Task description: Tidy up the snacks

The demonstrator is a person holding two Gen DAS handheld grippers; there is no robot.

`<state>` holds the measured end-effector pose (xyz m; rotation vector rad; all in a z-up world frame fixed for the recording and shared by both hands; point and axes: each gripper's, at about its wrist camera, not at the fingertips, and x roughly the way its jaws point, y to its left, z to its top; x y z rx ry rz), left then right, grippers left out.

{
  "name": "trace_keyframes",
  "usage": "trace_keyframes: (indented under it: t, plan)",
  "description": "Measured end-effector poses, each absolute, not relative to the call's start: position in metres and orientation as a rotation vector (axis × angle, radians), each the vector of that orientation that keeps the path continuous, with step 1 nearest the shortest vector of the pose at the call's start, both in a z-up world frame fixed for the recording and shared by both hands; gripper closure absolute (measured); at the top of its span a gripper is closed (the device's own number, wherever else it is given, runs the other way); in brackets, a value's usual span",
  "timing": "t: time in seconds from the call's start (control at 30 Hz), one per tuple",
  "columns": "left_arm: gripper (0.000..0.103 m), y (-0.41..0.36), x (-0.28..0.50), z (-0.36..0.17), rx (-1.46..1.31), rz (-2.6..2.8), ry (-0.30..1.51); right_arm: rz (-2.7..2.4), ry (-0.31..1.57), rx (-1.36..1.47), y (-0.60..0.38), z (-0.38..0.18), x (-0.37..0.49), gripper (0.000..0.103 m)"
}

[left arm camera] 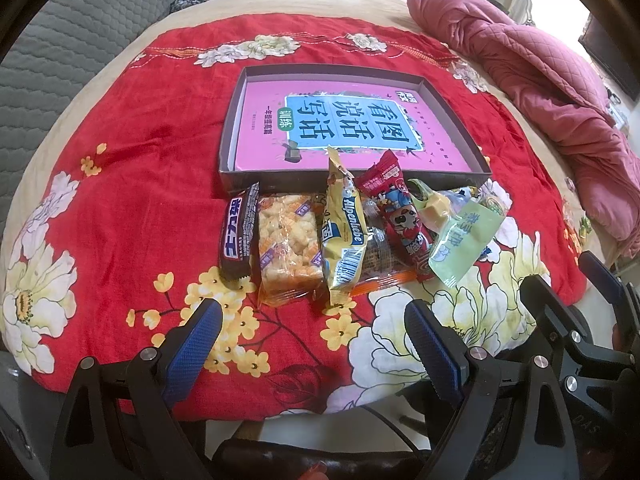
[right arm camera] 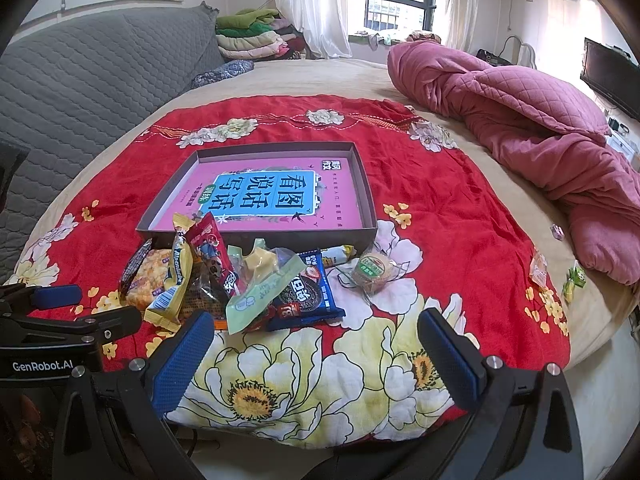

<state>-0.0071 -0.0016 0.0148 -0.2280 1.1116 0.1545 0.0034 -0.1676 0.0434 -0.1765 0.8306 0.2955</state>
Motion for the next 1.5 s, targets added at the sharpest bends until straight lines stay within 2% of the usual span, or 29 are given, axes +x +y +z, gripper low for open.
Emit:
trace_keyframes:
  t: [0.5, 1.2, 1.5]
  plan:
    - [0.010, 0.008, -0.004, 0.010, -0.260, 0.164, 1.128, 0.294, 0.853, -0.174, -0.166, 0.036, 0.010, 0.001]
    - [0.010, 0.082, -0.001, -0.012, -0.454, 0.255, 1.148, 0.394, 0.898, -0.123, -0.159, 0.024, 0.035, 0.001]
    - [0.010, 0.089, 0.010, -0.030, -0.474, 0.235, 1.184, 0.422, 0.906, -0.148, -0.149, 0.018, 0.049, 0.001]
